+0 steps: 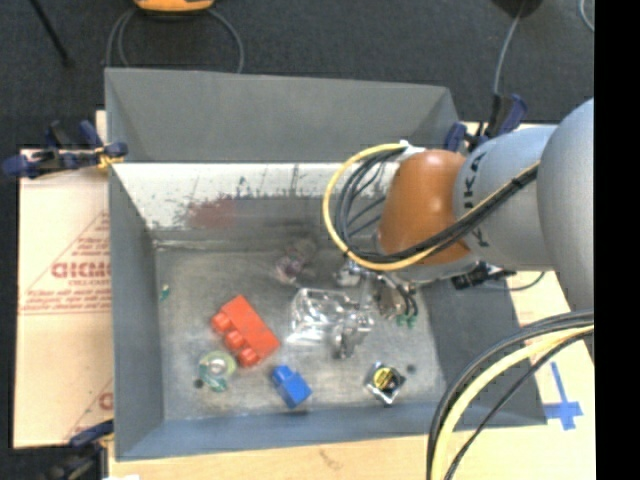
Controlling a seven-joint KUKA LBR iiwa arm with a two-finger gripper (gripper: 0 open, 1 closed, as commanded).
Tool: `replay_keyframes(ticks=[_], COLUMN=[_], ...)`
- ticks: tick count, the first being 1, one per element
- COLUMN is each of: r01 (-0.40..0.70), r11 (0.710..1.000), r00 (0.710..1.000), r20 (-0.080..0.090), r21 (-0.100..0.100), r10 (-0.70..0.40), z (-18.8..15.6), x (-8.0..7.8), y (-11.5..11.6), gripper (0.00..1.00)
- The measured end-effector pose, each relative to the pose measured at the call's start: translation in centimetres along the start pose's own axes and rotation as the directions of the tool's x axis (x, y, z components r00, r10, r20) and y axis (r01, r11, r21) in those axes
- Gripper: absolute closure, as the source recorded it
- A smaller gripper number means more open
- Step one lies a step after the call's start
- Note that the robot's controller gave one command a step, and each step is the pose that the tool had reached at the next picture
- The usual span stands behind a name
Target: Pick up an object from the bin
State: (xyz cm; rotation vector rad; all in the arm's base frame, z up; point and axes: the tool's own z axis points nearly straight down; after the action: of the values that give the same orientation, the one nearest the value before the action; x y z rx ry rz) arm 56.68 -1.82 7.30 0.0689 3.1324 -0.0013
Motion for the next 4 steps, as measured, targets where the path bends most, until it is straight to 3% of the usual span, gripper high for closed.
replay_keyframes(ticks=[1,2,3,4], r01=[-0.042,-0.203,-0.323,-0.318], r11=[0.999,0.979,0.947,0.948], r00=[0.999,0.979,0.947,0.948], r20=[-0.003,-0.002,-0.002,-0.003], r21=[-0.003,-0.001,-0.001,0.0], r10=[0.042,0.203,0.323,0.318], z=[-2.9,-3.8,0.0,-0.2], x=[1.2,1.3,0.8,0.7], y=[3.7,2.5,3.0,2.9], gripper=[0.0,0.0,0.0,0.0])
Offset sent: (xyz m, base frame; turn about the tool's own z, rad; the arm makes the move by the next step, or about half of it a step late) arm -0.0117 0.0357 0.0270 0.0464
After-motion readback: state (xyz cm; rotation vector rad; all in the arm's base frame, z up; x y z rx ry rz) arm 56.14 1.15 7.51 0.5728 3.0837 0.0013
